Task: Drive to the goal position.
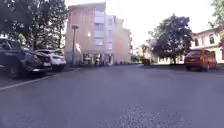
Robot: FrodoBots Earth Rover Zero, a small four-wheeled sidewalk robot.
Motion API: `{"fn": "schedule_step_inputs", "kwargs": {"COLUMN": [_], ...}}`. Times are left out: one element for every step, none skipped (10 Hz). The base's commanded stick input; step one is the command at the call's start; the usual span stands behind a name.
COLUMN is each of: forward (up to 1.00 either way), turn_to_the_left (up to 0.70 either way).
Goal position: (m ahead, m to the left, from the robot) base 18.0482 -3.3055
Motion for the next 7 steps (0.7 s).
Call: {"fn": "schedule_step_inputs", "kwargs": {"forward": [0.7,0.7,0.7,0.7,0.7,0.7,0.7], "turn_to_the_left": [0.09,0.02,0.0,0.0,0.0,0.0,0.0]}}
